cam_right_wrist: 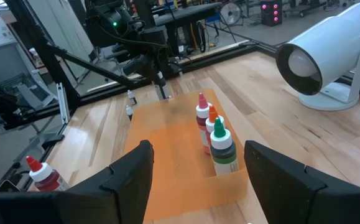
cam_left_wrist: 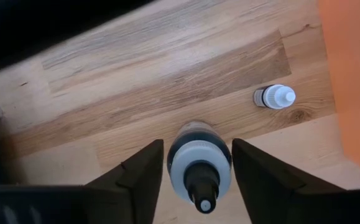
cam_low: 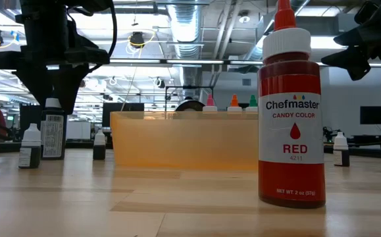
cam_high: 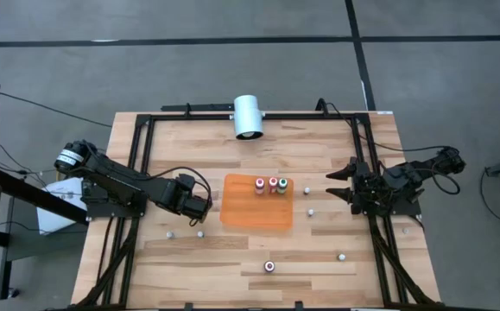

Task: Pick & Place food coloring
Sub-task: Put the large black food coloring into the orange bin

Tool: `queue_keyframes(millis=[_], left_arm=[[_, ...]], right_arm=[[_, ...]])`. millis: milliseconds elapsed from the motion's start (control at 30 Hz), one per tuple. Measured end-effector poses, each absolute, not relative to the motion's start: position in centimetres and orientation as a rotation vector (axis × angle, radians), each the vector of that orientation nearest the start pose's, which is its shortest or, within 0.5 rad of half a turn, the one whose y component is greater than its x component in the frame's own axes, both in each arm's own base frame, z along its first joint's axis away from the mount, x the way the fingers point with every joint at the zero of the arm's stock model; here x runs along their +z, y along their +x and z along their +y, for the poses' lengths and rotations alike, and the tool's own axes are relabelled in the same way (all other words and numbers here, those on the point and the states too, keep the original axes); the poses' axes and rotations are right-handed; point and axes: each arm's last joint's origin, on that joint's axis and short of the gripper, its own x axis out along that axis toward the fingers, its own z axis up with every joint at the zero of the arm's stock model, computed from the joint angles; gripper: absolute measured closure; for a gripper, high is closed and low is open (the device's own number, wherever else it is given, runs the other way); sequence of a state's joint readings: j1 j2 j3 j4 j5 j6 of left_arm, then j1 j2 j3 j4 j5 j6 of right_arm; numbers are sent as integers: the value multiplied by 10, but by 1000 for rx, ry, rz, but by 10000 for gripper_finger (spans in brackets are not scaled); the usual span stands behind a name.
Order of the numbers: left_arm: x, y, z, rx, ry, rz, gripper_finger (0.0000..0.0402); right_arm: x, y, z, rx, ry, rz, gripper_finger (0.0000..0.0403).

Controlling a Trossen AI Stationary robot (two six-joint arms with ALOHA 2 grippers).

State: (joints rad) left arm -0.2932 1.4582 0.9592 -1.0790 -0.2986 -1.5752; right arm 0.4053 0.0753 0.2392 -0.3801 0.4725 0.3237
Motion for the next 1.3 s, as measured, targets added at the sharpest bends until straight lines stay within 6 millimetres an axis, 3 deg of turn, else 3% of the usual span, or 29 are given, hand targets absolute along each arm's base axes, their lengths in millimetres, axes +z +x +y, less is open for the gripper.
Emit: queue_keyframes(millis=[367, 1300], left_arm=[[207, 226, -58, 1106, -785, 1059, 289], [207, 226, -58, 1081, -742, 1079, 280]], right_arm=[[202, 79, 19, -98, 231, 183, 163], [202, 79, 19, -98, 232, 183, 163]])
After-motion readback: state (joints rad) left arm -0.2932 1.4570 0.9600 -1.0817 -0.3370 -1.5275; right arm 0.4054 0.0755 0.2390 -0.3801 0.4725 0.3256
